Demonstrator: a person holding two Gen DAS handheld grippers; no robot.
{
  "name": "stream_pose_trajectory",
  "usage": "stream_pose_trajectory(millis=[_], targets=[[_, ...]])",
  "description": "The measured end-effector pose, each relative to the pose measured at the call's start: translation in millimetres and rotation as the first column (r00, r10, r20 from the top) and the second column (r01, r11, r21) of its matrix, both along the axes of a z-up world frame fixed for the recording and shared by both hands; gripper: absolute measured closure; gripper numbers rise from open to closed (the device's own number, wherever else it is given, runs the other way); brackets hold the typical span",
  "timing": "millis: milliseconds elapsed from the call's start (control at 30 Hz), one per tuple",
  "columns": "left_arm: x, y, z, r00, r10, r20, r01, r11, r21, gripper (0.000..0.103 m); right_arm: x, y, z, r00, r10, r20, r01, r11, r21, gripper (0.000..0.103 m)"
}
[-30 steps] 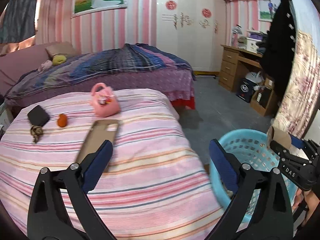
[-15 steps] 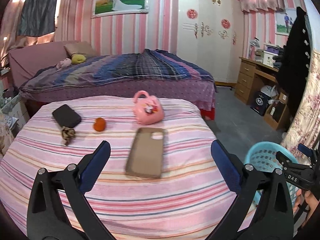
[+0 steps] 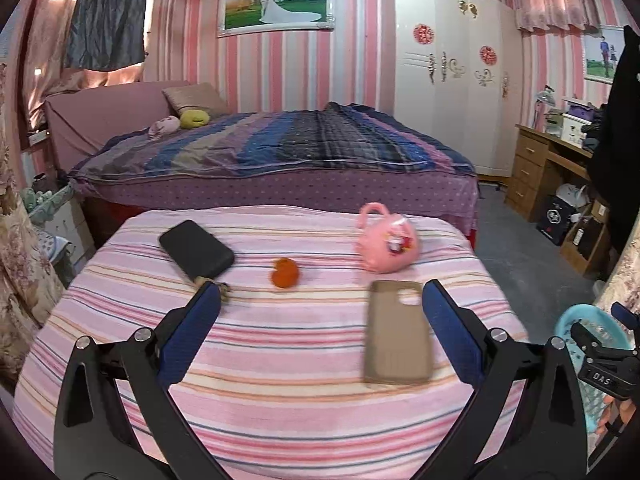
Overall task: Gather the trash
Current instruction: 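Move both tools back over the bed toward the crumpled brown paper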
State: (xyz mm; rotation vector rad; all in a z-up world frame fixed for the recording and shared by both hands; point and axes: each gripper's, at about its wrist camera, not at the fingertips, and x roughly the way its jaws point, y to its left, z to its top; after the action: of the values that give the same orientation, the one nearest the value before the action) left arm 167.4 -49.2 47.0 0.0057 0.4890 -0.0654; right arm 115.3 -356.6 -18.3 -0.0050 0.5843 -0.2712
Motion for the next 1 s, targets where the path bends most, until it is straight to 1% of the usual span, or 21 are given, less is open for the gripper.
stream_pose_trajectory(millis=[133, 233, 333, 367, 600, 700, 767, 867, 933, 1000], targets=[[17, 32, 1, 0.999, 0.034, -0.012, -0.034, 0.999, -0.018, 0.006, 17, 25, 9, 0.997, 0.07, 0.015, -0.07, 0.997, 0.044, 0.007], [29, 56, -1, 0.997, 0.075, -0.027, -0.076, 0.997, -0.031, 0.006, 27, 44, 19, 0.993, 0.106, 0.042, -0.108, 0.993, 0.052, 0.007], [41, 75, -2, 0.992, 0.123, -0.033, -0.123, 0.992, -0.01, 0.006, 39, 61, 26, 0.989, 0.135, 0.052, -0.137, 0.99, 0.043, 0.007], [46, 81, -2, 0.99, 0.138, -0.037, -0.138, 0.99, -0.004, 0.006, 50, 74, 32, 0.986, 0.155, 0.058, -0.157, 0.987, 0.031, 0.007], [65, 111, 0, 0.979, 0.2, -0.032, -0.2, 0.98, 0.009, 0.006, 91, 117, 49, 0.975, 0.217, 0.054, -0.219, 0.975, 0.028, 0.005], [73, 125, -11, 0.974, 0.217, -0.063, -0.22, 0.975, -0.038, 0.006, 109, 133, 47, 0.97, 0.24, 0.041, -0.241, 0.97, 0.023, 0.005], [79, 133, -20, 0.971, 0.222, -0.086, -0.226, 0.973, -0.05, 0.006, 114, 137, 41, 0.969, 0.245, 0.039, -0.246, 0.969, 0.026, 0.005], [83, 141, -31, 0.963, 0.245, -0.11, -0.251, 0.967, -0.038, 0.006, 120, 141, 31, 0.969, 0.244, 0.032, -0.245, 0.969, 0.031, 0.005], [87, 150, -41, 0.955, 0.263, -0.139, -0.271, 0.962, -0.04, 0.006, 126, 145, 21, 0.97, 0.241, 0.004, -0.241, 0.97, 0.041, 0.005], [89, 157, -49, 0.948, 0.277, -0.156, -0.283, 0.959, -0.02, 0.006, 130, 145, 16, 0.973, 0.233, -0.009, -0.232, 0.972, 0.048, 0.005]])
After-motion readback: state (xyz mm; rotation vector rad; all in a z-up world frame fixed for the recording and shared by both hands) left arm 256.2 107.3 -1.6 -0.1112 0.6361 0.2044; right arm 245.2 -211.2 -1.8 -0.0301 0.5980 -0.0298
